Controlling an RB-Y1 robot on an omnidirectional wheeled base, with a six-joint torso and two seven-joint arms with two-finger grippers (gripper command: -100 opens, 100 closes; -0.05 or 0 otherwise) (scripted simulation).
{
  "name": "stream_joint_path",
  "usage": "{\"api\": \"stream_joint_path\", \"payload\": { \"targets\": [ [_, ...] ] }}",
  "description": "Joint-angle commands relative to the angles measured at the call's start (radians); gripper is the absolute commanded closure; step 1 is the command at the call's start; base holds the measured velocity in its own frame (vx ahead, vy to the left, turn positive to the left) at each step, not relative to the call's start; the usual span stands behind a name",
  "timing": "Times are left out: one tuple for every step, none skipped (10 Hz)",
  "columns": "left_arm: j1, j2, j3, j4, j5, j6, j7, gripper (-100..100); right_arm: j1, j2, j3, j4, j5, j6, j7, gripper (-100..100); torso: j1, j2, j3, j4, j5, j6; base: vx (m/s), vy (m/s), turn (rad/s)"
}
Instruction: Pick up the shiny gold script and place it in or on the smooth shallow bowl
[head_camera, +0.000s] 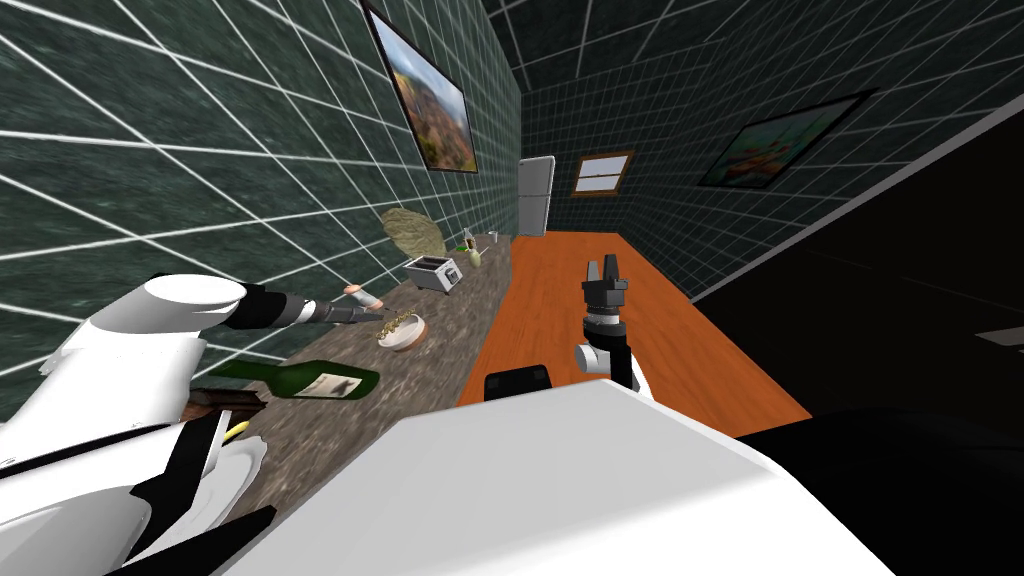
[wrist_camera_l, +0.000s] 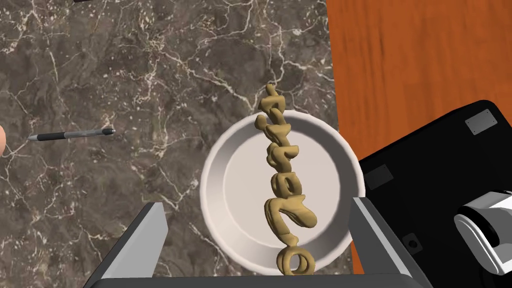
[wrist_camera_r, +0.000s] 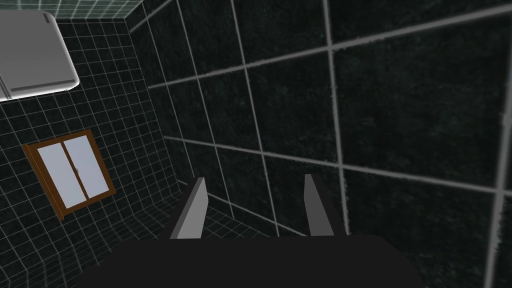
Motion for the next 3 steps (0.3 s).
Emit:
{"api": "stream_joint_path", "payload": {
  "targets": [
    [0.0, 0.0, 0.0, 0.0, 0.0, 0.0, 0.0, 0, 0.0, 0.0, 0.0, 0.0, 0.0, 0.0, 0.0, 0, 0.0, 0.0, 0.0, 0.0, 0.0, 0.0, 0.0, 0.0, 0.0],
    [0.0, 0.0, 0.0, 0.0, 0.0, 0.0, 0.0, 0, 0.0, 0.0, 0.0, 0.0, 0.0, 0.0, 0.0, 0, 0.0, 0.0, 0.0, 0.0, 0.0, 0.0, 0.0, 0.0, 0.0],
    [0.0, 0.0, 0.0, 0.0, 0.0, 0.0, 0.0, 0, 0.0, 0.0, 0.0, 0.0, 0.0, 0.0, 0.0, 0, 0.0, 0.0, 0.0, 0.0, 0.0, 0.0, 0.0, 0.0, 0.0]
  ]
}}
